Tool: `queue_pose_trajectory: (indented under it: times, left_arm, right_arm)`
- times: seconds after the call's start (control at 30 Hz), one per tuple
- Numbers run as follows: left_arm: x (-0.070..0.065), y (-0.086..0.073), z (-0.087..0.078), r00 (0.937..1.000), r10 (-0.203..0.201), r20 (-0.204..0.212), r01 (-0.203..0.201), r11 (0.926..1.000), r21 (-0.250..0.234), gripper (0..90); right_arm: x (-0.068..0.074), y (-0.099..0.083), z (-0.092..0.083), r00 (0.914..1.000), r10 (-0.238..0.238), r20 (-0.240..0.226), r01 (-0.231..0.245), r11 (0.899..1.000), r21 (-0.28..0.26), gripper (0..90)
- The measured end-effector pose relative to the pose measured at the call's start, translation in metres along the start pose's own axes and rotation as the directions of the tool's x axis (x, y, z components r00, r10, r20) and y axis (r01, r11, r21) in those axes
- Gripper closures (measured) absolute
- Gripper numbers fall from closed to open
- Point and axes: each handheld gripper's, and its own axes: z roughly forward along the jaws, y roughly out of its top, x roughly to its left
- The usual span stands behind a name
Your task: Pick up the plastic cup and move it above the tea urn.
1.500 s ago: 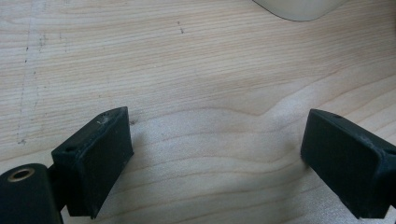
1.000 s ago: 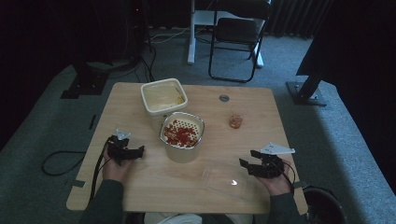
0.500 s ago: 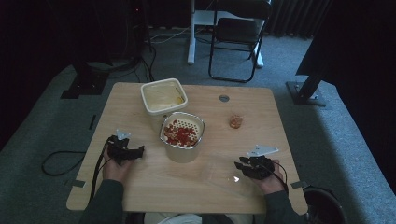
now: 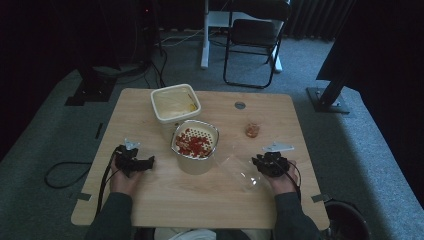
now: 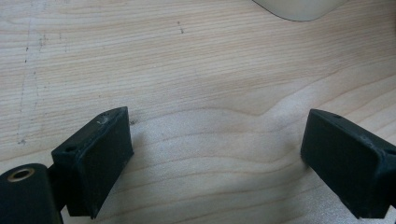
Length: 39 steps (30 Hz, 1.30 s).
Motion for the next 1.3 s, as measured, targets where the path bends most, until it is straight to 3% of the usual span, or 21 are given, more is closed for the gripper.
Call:
queue_pose_trajectory:
  times: [0.17, 0.47, 0.57, 0.77, 0.83, 0.9, 1.07, 1.17, 1.23, 1.3]
  left_arm:
    - [0.000, 0.000, 0.000, 1.0000, 0.000, 0.000, 0.000, 1.0000, 0.000, 9.3]
    - [0.000, 0.000, 0.000, 1.0000, 0.000, 0.000, 0.000, 1.0000, 0.000, 9.3]
    - [0.000, 0.000, 0.000, 1.0000, 0.000, 0.000, 0.000, 1.0000, 0.000, 9.3]
    - [0.000, 0.000, 0.000, 1.0000, 0.000, 0.000, 0.000, 1.0000, 0.000, 9.3]
    - [0.000, 0.000, 0.000, 1.0000, 0.000, 0.000, 0.000, 1.0000, 0.000, 9.3]
    - [0.000, 0.000, 0.000, 1.0000, 0.000, 0.000, 0.000, 1.0000, 0.000, 9.3]
    - [0.000, 0.000, 0.000, 1.0000, 0.000, -0.001, 0.000, 1.0000, 0.000, 9.3]
    - [0.000, 0.000, 0.000, 1.0000, 0.000, -0.001, 0.000, 1.0000, 0.000, 9.3]
    - [0.000, 0.000, 0.000, 1.0000, 0.000, -0.001, 0.000, 1.0000, 0.000, 9.3]
    - [0.000, 0.000, 0.000, 1.0000, 0.000, -0.001, 0.000, 1.0000, 0.000, 9.3]
  right_arm:
    - [0.001, -0.006, -0.013, 0.9998, 0.002, 0.017, -0.002, 1.000, -0.002, 58.1]
    - [-0.011, -0.026, -0.039, 0.9979, 0.057, 0.033, -0.057, 0.998, 0.011, 58.9]
    - [-0.015, -0.026, -0.037, 0.9968, 0.079, 0.014, -0.079, 0.997, 0.014, 65.1]
    - [-0.020, -0.019, -0.030, 0.9953, 0.090, 0.037, -0.089, 0.996, -0.009, 76.9]
    - [-0.021, -0.017, -0.028, 0.9945, 0.092, 0.051, -0.091, 0.996, -0.017, 76.5]
    - [-0.022, -0.015, -0.027, 0.9934, 0.101, 0.053, -0.101, 0.995, -0.016, 70.1]
    - [-0.022, -0.018, -0.026, 0.9881, 0.138, 0.068, -0.141, 0.989, 0.038, 61.6]
    - [-0.027, -0.020, -0.026, 0.9792, 0.200, 0.034, -0.201, 0.979, 0.040, 68.8]
    - [-0.030, -0.020, -0.027, 0.9773, 0.208, 0.038, -0.210, 0.977, 0.031, 75.6]
    - [-0.031, -0.020, -0.028, 0.9770, 0.211, 0.033, -0.211, 0.977, 0.024, 76.8]
